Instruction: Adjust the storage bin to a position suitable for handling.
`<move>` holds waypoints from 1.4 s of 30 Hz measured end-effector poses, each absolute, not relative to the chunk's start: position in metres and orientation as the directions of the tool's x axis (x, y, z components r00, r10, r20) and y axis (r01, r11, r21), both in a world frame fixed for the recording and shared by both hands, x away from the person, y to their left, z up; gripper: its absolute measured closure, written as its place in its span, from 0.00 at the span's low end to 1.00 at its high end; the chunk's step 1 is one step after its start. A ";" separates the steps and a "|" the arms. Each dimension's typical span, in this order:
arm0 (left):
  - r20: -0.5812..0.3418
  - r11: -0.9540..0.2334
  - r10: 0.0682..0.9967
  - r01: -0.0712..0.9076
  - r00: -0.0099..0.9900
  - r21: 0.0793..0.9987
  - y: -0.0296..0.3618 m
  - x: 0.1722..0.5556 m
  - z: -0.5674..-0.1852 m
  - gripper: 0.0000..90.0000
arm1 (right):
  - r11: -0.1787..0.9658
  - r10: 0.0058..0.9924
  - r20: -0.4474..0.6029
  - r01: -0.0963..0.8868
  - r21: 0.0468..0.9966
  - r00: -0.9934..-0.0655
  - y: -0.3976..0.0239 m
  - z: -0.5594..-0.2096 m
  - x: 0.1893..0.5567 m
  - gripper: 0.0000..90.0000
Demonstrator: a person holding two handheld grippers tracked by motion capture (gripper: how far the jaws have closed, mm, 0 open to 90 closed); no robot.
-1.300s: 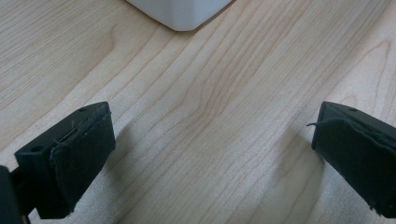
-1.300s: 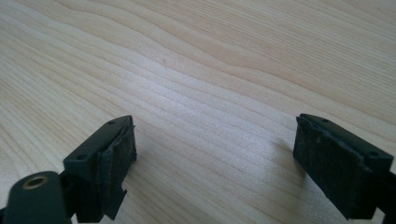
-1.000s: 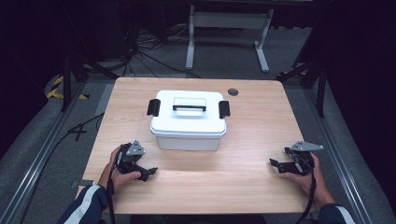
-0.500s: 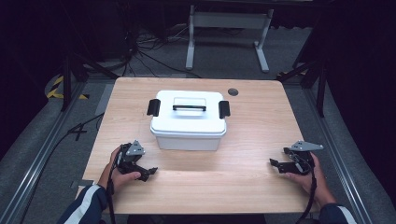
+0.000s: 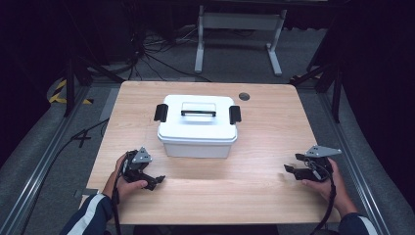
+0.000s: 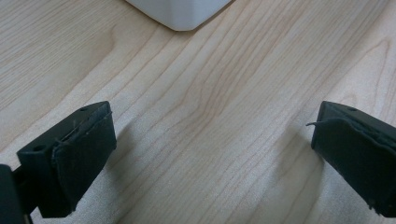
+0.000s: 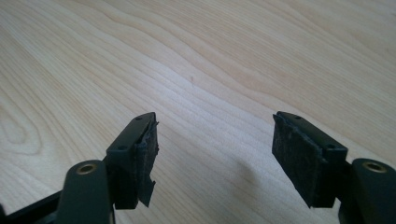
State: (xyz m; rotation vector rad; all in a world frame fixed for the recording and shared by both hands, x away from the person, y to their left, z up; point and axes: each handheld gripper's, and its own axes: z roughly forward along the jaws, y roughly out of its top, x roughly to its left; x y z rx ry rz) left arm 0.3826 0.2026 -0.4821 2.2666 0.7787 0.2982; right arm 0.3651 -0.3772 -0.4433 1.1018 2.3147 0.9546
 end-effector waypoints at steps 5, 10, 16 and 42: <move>-0.013 -0.571 0.607 0.447 0.795 0.689 0.203 0.383 -0.482 0.01 | 0.485 0.771 -0.087 0.492 0.723 -0.631 -0.374 -0.432 0.364 0.37; -0.013 -0.571 0.607 0.447 0.795 0.689 0.203 0.383 -0.482 0.01 | 0.517 0.750 -0.114 0.469 0.717 -0.652 -0.369 -0.417 0.365 0.38; -0.013 -0.571 0.607 0.447 0.795 0.689 0.203 0.383 -0.481 0.01 | 0.538 0.726 -0.133 0.438 0.720 -0.674 -0.364 -0.398 0.369 0.39; -0.012 -0.571 0.607 0.447 0.795 0.689 0.203 0.383 -0.481 0.01 | 0.719 0.542 -0.285 0.260 0.645 -0.791 -0.290 -0.312 0.404 0.52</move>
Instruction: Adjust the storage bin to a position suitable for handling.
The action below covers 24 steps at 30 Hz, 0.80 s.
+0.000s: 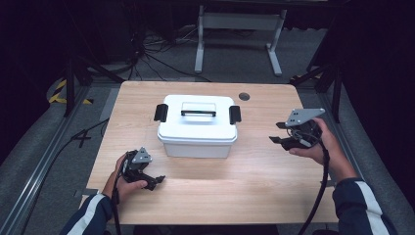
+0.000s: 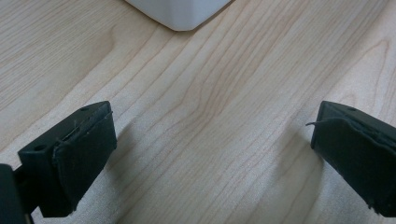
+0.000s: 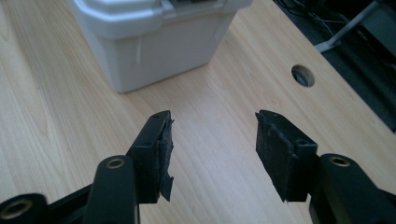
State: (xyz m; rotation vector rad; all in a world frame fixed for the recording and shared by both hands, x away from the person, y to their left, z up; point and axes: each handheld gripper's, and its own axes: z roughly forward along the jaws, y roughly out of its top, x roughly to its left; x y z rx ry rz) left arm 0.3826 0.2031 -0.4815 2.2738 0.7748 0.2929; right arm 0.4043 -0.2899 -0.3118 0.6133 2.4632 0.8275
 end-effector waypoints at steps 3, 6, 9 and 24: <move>-0.011 -0.573 0.606 0.446 0.796 0.687 0.203 0.383 -0.481 0.01 | 0.737 0.513 -0.308 0.228 0.636 -0.801 -0.275 -0.301 0.409 0.53; -0.010 -0.576 0.603 0.444 0.798 0.686 0.204 0.382 -0.481 0.01 | 0.762 0.478 -0.331 0.196 0.617 -0.814 -0.259 -0.291 0.414 0.54; -0.009 -0.576 0.603 0.444 0.798 0.687 0.204 0.382 -0.481 0.01 | 0.784 0.441 -0.347 0.167 0.597 -0.828 -0.243 -0.284 0.419 0.55; -0.013 -0.573 0.605 0.447 0.796 0.687 0.204 0.381 -0.481 0.01 | 0.850 0.319 -0.399 0.072 0.522 -0.860 -0.178 -0.269 0.442 0.58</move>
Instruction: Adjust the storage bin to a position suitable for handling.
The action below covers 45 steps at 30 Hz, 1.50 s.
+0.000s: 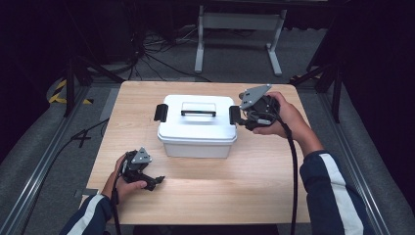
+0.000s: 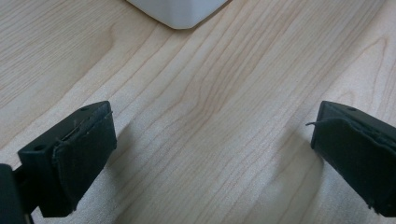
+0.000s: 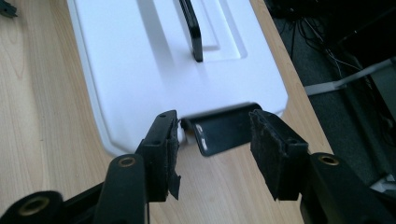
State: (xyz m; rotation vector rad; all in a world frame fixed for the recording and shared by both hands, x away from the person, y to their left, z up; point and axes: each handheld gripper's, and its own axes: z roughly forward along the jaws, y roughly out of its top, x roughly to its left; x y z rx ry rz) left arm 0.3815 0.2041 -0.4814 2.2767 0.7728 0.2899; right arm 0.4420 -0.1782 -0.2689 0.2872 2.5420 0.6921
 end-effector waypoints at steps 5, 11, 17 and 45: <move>-0.014 -0.574 0.605 0.447 0.796 0.686 0.204 0.381 -0.481 0.01 | 0.859 0.300 -0.394 0.066 0.508 -0.869 -0.164 -0.267 0.450 0.58; -0.014 -0.573 0.605 0.447 0.796 0.686 0.204 0.381 -0.481 0.01 | 0.862 0.272 -0.386 0.045 0.504 -0.882 -0.148 -0.261 0.458 0.58; -0.013 -0.574 0.605 0.447 0.796 0.686 0.204 0.381 -0.481 0.01 | 0.871 0.226 -0.378 0.013 0.490 -0.898 -0.130 -0.261 0.465 0.60; -0.006 -0.580 0.601 0.441 0.800 0.685 0.205 0.381 -0.481 0.01 | 0.930 0.099 -0.399 -0.058 0.364 -0.911 -0.070 -0.281 0.479 0.92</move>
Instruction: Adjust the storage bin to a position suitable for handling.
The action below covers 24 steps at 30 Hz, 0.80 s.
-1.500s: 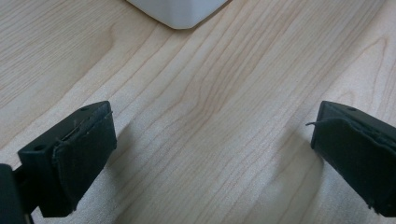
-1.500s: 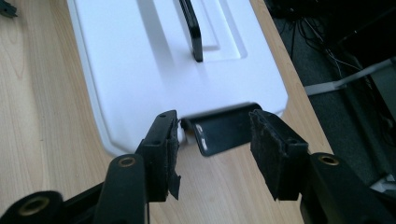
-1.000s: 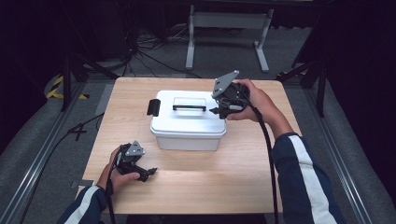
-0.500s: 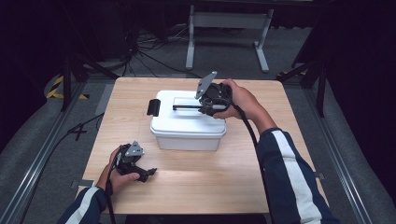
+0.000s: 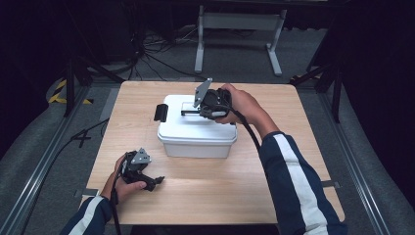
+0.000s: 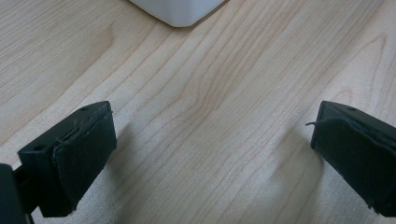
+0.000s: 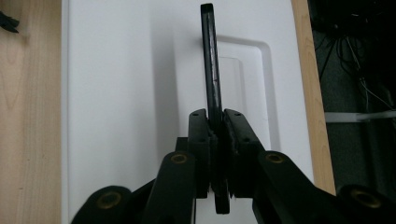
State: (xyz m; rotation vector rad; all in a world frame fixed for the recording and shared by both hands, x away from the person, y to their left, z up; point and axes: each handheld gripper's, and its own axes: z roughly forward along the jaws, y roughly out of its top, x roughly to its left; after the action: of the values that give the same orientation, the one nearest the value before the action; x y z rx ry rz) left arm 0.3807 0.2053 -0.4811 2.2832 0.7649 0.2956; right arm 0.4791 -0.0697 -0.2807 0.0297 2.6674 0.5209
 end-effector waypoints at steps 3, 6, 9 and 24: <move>-0.005 -0.581 0.600 0.440 0.800 0.685 0.205 0.381 -0.481 0.01 | 0.931 0.093 -0.413 -0.068 0.358 -0.906 -0.070 -0.280 0.479 0.93; -0.006 -0.580 0.601 0.441 0.799 0.685 0.205 0.381 -0.481 0.01 | 0.931 0.088 -0.418 -0.075 0.358 -0.904 -0.070 -0.280 0.479 0.94; -0.006 -0.579 0.601 0.441 0.799 0.685 0.205 0.381 -0.481 0.01 | 0.935 0.074 -0.433 -0.088 0.343 -0.899 -0.068 -0.280 0.477 0.94; -0.006 -0.580 0.601 0.441 0.799 0.685 0.205 0.381 -0.481 0.01 | 0.924 0.065 -0.440 -0.113 0.366 -0.896 -0.070 -0.276 0.476 0.94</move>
State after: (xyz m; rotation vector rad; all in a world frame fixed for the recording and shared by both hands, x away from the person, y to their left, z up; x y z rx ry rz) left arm 0.3807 0.2054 -0.4811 2.2827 0.7649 0.2959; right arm 0.4759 -0.0704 -0.2762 -0.0345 2.6267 0.5364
